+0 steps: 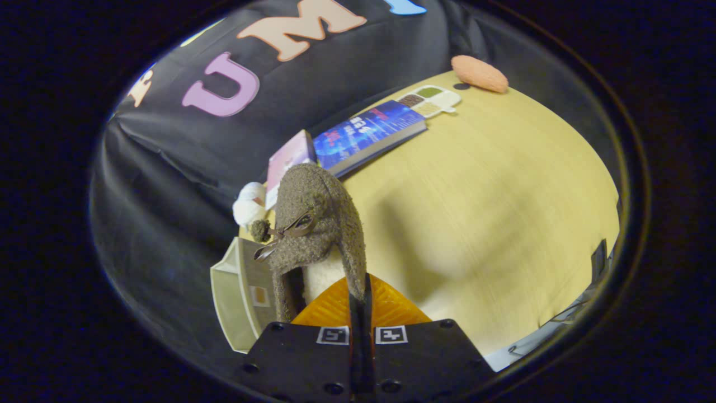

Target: Open the storage box then place both shoes into the box .Put the left shoe in first, then the right shoe, with the right side of both shoes facing outward in a uniform manner.

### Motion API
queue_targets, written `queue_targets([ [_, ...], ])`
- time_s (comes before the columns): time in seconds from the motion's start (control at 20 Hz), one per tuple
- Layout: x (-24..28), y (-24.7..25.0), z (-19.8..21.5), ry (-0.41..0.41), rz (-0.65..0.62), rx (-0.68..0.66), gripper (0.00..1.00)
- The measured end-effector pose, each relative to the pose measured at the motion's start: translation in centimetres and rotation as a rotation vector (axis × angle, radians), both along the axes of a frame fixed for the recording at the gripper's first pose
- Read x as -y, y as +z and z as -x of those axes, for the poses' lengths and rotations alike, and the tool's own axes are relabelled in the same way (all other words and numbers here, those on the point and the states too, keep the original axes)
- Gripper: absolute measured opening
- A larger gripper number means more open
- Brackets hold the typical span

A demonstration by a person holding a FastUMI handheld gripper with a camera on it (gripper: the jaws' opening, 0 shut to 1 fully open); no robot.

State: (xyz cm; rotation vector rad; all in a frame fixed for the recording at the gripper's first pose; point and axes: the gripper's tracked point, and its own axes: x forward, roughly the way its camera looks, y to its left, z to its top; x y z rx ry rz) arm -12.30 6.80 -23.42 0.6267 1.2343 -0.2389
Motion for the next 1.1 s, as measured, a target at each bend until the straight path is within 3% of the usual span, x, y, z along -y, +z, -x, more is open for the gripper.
queue_targets([
  [0.35,-10.3,4.9,-4.3,0.167,-0.145,0.089,0.04],
  [0.6,-16.3,4.6,-3.9,0.263,-0.212,0.065,0.03],
  [0.85,-18.7,2.4,-2.4,0.307,-0.181,0.020,0.04],
  [1.1,-19.2,0.3,-0.6,0.291,-0.116,-0.037,0.04],
])
